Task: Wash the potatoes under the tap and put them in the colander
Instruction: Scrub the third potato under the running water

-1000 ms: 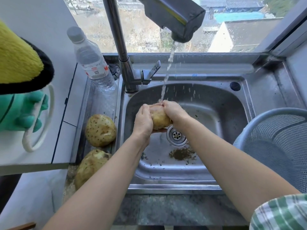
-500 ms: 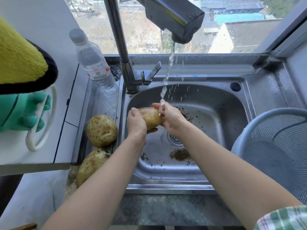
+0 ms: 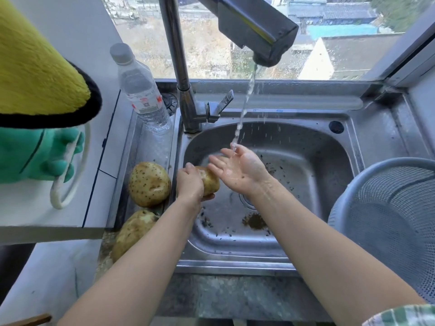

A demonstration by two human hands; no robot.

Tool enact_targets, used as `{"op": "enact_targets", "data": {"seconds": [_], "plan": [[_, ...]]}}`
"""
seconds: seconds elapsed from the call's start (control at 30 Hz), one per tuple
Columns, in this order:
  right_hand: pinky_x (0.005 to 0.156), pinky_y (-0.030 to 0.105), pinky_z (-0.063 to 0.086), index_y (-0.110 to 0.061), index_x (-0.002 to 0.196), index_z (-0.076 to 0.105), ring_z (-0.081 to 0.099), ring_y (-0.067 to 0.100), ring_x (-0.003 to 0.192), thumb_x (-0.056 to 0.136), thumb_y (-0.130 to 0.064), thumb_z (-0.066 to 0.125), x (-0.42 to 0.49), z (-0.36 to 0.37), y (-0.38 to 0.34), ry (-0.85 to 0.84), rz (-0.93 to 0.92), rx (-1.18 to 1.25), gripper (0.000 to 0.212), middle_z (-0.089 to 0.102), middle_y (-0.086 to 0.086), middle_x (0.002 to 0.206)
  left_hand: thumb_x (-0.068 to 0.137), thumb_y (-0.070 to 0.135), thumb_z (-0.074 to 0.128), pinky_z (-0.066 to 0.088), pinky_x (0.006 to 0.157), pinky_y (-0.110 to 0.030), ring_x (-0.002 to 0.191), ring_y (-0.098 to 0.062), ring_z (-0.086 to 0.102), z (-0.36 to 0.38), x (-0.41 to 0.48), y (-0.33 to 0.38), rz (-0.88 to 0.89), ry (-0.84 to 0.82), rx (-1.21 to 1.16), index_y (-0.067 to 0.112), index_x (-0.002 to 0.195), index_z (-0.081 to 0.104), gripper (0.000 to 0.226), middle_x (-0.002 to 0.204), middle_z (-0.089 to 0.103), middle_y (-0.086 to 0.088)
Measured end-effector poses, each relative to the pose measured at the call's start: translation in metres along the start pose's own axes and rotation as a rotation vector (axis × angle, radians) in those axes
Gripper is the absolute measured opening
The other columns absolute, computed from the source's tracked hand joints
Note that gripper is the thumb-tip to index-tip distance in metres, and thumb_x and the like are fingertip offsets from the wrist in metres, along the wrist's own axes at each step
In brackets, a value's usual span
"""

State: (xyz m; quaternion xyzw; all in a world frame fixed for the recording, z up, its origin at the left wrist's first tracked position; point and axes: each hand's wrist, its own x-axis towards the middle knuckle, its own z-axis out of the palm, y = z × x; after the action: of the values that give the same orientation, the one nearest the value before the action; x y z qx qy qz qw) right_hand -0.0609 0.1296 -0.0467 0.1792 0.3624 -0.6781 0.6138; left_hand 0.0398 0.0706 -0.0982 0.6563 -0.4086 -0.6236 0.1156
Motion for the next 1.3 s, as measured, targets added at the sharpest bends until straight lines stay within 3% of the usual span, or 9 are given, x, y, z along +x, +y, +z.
{"op": "enact_targets", "data": {"seconds": [0.2,0.4,0.57,0.63,0.73,0.83,0.93,1.13,1.3], "plan": [[0.115,0.044,0.032,-0.002,0.152,0.024,0.037,0.038,0.141,0.106,-0.017,0.03,0.02,0.02,0.0,0.052,0.036,-0.114,0.049,0.025,0.026,0.157,0.106,0.04,0.025,0.056,0.041,-0.034,0.108,-0.041,0.062,0.001,0.005,0.002,-0.046,-0.047,-0.056,0.009,0.141,0.043,0.05,0.133,0.053,-0.023],[0.081,0.042,0.057,-0.005,0.141,0.04,0.066,0.036,0.107,0.103,-0.012,0.035,0.04,0.035,-0.01,0.188,-0.107,-0.091,0.039,0.043,0.016,0.143,0.106,0.045,0.023,0.059,0.046,-0.039,0.107,-0.041,0.062,0.004,0.003,0.003,-0.092,-0.076,-0.11,0.012,0.143,0.038,0.051,0.133,0.053,-0.023],[0.101,0.041,0.045,-0.008,0.13,0.058,0.055,0.029,0.12,0.103,-0.021,0.037,0.03,0.018,-0.013,0.111,-0.404,-1.51,0.036,0.058,0.012,0.132,0.107,0.045,0.024,0.061,0.051,-0.041,0.098,-0.036,0.066,0.01,0.002,0.01,-0.119,-0.137,-0.177,0.009,0.139,0.044,0.052,0.125,0.059,-0.024],[0.096,0.036,0.045,-0.005,0.122,0.062,0.057,0.03,0.114,0.103,-0.032,0.036,0.027,0.003,-0.016,0.125,-0.312,-1.716,0.042,0.062,0.015,0.125,0.107,0.045,0.025,0.061,0.05,-0.04,0.088,-0.035,0.069,0.015,-0.001,0.013,-0.121,-0.151,-0.191,0.007,0.133,0.049,0.052,0.114,0.064,-0.025],[0.082,0.04,0.058,-0.015,0.12,0.063,0.064,0.026,0.099,0.097,-0.054,0.041,0.026,-0.021,-0.013,0.168,-0.169,-1.48,0.05,0.062,0.009,0.113,0.105,0.047,0.029,0.063,0.058,-0.046,0.088,-0.038,0.068,0.027,-0.007,0.019,-0.092,-0.153,-0.156,0.007,0.121,0.057,0.052,0.11,0.065,-0.026],[0.069,0.046,0.063,-0.013,0.112,0.063,0.069,0.031,0.092,0.097,-0.05,0.047,0.026,-0.04,-0.013,0.282,-0.161,-0.981,0.043,0.063,0.016,0.116,0.105,0.044,0.028,0.054,0.094,-0.046,0.107,-0.034,0.063,0.043,-0.008,0.028,0.009,-0.195,0.131,0.011,0.119,0.06,0.048,0.121,0.064,-0.017],[0.055,0.032,0.06,-0.012,0.113,0.06,0.066,0.025,0.082,0.101,-0.047,0.041,0.023,-0.057,-0.016,0.393,-0.2,-0.803,0.042,0.063,0.017,0.118,0.107,0.042,0.023,0.039,0.093,-0.038,0.119,-0.027,0.051,0.056,-0.017,0.049,0.057,-0.297,0.316,0.014,0.133,0.056,0.05,0.132,0.055,-0.008],[0.048,0.024,0.05,-0.011,0.116,0.058,0.063,0.023,0.07,0.1,-0.051,0.037,0.018,-0.073,-0.021,0.551,-0.175,-0.649,0.049,0.065,0.018,0.104,0.102,0.06,0.003,-0.007,0.115,-0.066,0.151,-0.042,0.013,0.067,-0.028,0.061,-0.239,-0.534,-0.157,0.028,0.159,0.018,0.067,0.168,0.0,-0.009],[0.044,0.024,0.045,-0.015,0.112,0.056,0.065,0.027,0.074,0.101,-0.05,0.033,0.022,-0.067,-0.021,0.556,-0.246,-0.792,0.044,0.066,0.019,0.108,0.101,0.06,0.004,-0.013,0.113,-0.069,0.148,-0.046,0.017,0.043,-0.025,0.053,-0.224,-0.598,-0.161,0.03,0.159,0.016,0.065,0.166,0.015,-0.011]]}}
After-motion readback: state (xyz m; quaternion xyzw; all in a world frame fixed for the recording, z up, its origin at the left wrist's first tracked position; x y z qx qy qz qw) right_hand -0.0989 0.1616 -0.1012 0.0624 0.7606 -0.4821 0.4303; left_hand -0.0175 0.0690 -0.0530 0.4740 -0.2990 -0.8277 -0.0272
